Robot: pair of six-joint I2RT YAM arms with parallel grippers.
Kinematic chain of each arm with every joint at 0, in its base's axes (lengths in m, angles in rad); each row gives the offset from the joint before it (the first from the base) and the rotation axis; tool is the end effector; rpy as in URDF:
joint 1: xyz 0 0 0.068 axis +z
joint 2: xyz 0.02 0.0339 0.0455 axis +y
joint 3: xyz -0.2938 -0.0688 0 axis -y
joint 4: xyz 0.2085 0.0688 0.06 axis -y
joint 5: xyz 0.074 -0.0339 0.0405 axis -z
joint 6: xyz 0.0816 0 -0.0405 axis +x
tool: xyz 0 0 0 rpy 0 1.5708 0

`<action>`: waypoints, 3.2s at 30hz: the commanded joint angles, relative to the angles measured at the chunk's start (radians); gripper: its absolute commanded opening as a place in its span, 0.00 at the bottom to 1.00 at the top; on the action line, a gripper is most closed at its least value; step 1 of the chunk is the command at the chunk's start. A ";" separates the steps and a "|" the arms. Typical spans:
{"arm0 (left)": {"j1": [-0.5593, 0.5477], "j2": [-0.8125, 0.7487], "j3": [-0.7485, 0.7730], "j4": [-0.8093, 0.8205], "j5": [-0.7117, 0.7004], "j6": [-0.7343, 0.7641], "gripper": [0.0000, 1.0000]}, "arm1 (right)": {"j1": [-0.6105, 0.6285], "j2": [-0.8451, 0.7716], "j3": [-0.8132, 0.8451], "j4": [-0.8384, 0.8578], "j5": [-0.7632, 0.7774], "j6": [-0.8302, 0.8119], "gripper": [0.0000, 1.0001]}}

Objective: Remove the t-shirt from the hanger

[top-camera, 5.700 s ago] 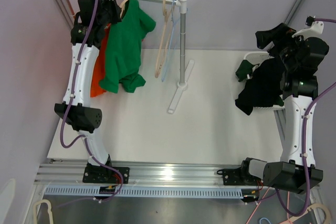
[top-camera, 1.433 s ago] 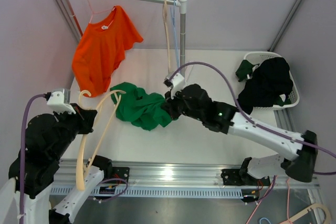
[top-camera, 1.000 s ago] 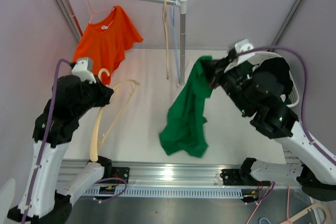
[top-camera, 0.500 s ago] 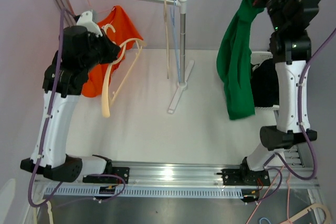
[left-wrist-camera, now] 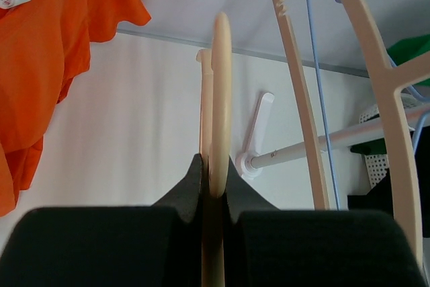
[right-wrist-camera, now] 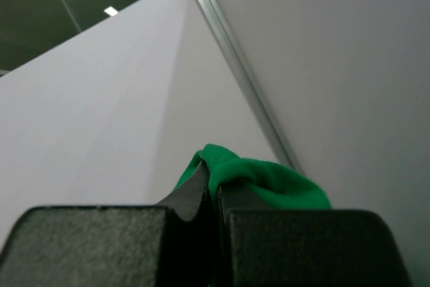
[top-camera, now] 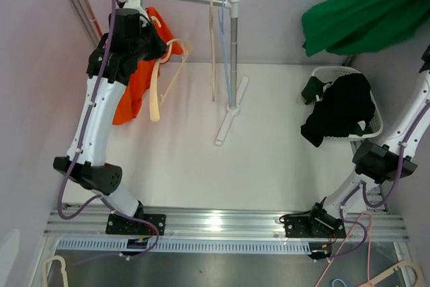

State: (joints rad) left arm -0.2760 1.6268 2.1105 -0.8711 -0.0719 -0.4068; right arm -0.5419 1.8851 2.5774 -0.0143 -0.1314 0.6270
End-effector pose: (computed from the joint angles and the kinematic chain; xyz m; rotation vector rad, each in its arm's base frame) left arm 0.3258 -0.0862 0.4982 -0.1768 1.9684 -0.3776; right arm 0.3085 -0.1732 0.6693 0.3899 0.8117 0.1379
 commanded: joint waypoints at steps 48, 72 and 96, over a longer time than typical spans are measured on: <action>-0.135 0.125 0.169 0.394 0.110 0.247 0.01 | 0.278 -0.124 -0.901 -0.570 0.326 -0.256 0.42; -0.144 0.237 0.227 0.409 0.178 0.365 0.01 | 0.281 -0.397 -0.855 -0.555 0.274 -0.280 0.96; 0.108 -0.219 -0.007 0.371 0.241 0.379 1.00 | 0.355 -0.408 -0.787 -0.573 0.167 -0.263 1.00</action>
State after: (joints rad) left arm -0.2565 1.4220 2.0975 -0.4915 0.1768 -0.0414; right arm -0.2089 1.4647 1.7454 -0.5941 0.0673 0.3645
